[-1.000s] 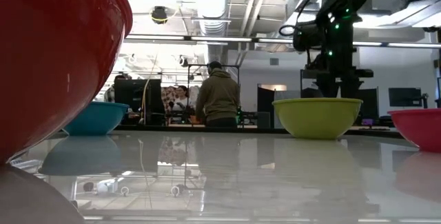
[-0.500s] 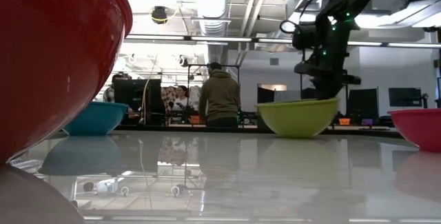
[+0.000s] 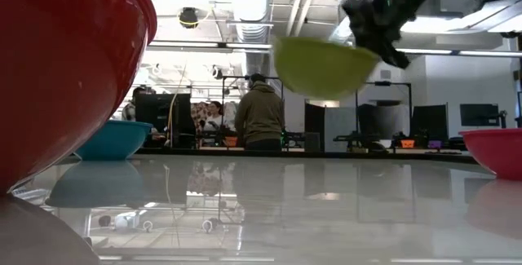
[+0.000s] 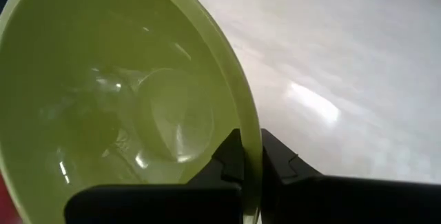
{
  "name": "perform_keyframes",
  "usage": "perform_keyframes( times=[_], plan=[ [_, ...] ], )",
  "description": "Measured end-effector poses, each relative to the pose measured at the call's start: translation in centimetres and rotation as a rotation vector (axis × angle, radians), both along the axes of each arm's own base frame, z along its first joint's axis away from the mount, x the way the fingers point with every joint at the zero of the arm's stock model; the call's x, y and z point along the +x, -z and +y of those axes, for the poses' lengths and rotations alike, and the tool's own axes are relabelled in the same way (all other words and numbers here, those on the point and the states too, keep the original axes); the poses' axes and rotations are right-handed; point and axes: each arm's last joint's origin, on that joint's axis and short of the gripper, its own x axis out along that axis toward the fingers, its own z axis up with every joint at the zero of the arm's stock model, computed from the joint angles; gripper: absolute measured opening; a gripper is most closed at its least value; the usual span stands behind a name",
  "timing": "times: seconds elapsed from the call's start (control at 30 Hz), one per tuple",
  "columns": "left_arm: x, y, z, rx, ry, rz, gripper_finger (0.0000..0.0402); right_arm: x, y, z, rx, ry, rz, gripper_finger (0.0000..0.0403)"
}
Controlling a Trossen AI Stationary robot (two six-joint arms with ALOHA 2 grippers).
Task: Nest bowls inside each other
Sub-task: Stack the green bowl on the orange bowl
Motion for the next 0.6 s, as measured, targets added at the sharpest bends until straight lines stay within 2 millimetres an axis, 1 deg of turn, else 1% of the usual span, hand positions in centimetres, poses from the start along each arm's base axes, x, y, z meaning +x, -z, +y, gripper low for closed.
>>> perform_keyframes(
  times=[0.13,0.23,0.37,0.53,0.6],
  plan=[
    [0.0,0.0,0.0,0.000,0.000,0.000,0.0000,2.9,-0.7,4.4,-0.029,-0.147,-0.154,0.0023],
    [0.0,0.0,0.0,0.000,0.000,0.000,0.0000,5.1,-1.7,7.2,-0.064,-0.218,-0.256,0.0023],
    [0.0,0.0,0.0,0.000,0.000,0.000,0.0000,8.5,-3.1,10.2,-0.105,-0.275,-0.278,0.0023],
    [0.0,0.0,0.0,0.000,0.000,0.000,0.0000,13.6,-4.9,14.2,-0.154,-0.416,-0.298,0.0023],
    [0.0,0.0,0.0,-0.010,0.000,-0.002,0.0000,15.8,-5.4,15.8,-0.176,-0.468,-0.297,0.0023]
  ],
)
